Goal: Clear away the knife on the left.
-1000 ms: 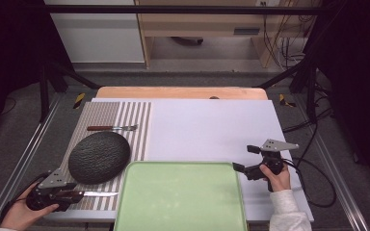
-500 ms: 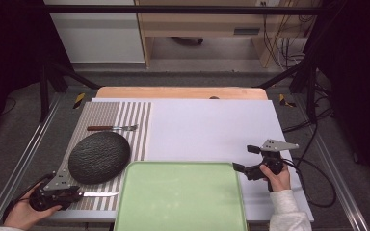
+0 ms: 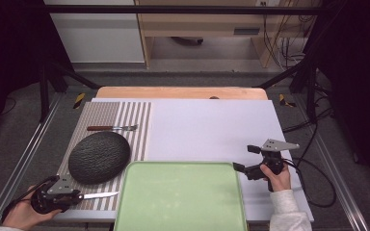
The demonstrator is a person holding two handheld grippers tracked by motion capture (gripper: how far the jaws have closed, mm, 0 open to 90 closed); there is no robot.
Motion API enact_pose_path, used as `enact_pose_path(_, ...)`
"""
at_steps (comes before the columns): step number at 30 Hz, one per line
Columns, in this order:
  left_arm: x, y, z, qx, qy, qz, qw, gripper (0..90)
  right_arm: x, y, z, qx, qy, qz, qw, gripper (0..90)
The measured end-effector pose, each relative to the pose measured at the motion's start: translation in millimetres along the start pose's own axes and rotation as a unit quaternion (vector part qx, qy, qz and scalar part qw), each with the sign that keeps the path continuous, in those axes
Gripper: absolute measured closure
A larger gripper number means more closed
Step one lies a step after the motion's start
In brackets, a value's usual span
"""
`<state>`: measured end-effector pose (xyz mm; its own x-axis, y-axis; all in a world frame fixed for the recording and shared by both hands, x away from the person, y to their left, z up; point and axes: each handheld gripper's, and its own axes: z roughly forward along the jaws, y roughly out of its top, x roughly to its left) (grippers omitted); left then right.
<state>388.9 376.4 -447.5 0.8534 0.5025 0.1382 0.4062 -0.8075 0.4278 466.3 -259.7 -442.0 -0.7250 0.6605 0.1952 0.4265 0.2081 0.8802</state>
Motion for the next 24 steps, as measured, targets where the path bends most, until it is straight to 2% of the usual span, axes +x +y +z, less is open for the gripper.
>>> enact_pose_path(1, -0.7, 1.2, -0.3, 0.001, -0.002, 0.005, 1.0000, 71.7, 0.0, 0.0, 0.0, 0.000, 0.000, 0.000, 1.0000, 0.6)
enact_pose_path(6, -3.1, 6.8, 1.3, 0.009, 0.000, 0.015, 0.9998, 75.2, 0.0, 0.1, 0.1, 0.000, 0.000, 0.000, 1.0000, 0.6)
enact_pose_path(12, -4.0, 13.9, 5.3, 0.007, 0.006, 0.008, 0.9999, 76.6, -0.1, 0.1, 0.0, 0.000, 0.000, 0.000, 1.0000, 0.6)
enact_pose_path(17, -1.4, 19.3, 9.8, 0.015, -0.008, -0.012, 0.9998, 75.5, -0.1, 0.0, 0.4, 0.001, 0.001, 0.000, 1.0000, 0.6)
enact_pose_path(24, -4.0, 22.2, 10.4, 0.026, -0.002, -0.002, 0.9997, 76.6, 0.1, 0.4, -0.7, 0.000, 0.001, 0.003, 1.0000, 0.5)
